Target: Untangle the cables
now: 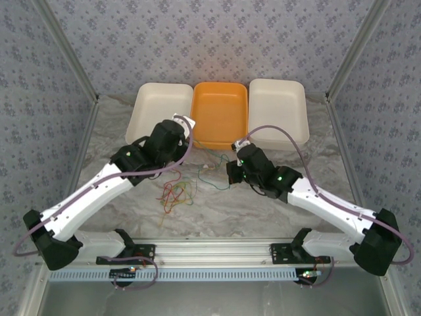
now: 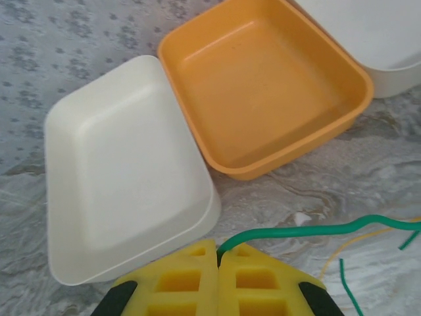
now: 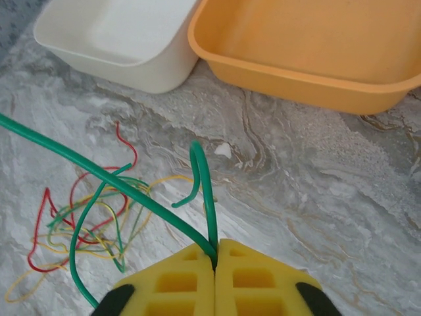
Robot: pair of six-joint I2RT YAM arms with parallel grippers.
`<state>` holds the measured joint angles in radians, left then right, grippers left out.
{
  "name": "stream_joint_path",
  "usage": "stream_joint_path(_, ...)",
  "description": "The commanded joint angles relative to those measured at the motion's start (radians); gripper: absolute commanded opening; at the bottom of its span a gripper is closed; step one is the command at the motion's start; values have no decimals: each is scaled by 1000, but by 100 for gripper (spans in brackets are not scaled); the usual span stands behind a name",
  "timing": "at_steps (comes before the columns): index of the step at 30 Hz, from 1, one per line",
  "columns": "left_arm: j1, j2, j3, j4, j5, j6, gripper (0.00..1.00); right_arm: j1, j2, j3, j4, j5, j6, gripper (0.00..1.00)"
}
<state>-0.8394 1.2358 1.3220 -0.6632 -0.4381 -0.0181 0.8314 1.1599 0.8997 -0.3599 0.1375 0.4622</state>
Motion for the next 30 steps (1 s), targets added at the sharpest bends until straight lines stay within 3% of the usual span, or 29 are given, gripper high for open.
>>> stream_joint_path(1,9,16,45,-6,58,-50,0,-14,24,-32,-129,-3,-45,26)
stream_joint_path(4,-5,32,25,3,90,-84,0,-16,6,-45,-110,-26,-36,39)
stream_joint_path(6,-11,35,11,15,98,-98,0,-21,-22,-64,-91,-42,-25,42)
stream_joint_path(14,-15,25,24,-6,85,-128,0,-119,-210,-199,-21,-137,69,44)
stream_joint_path(17,-17,8,38,-9,90,-149,0,-179,-317,-259,39,-213,158,40)
stream_joint_path(20,-15,-14,39,-9,101,-189,0,-175,-474,-331,95,-195,298,38)
stream_joint_path(24,-12,-18,65,-56,139,-260,0,-168,-601,-479,291,-247,401,56)
stream_joint_path(30,-11,-4,119,-96,199,-320,0,-74,-538,-514,447,-209,323,70)
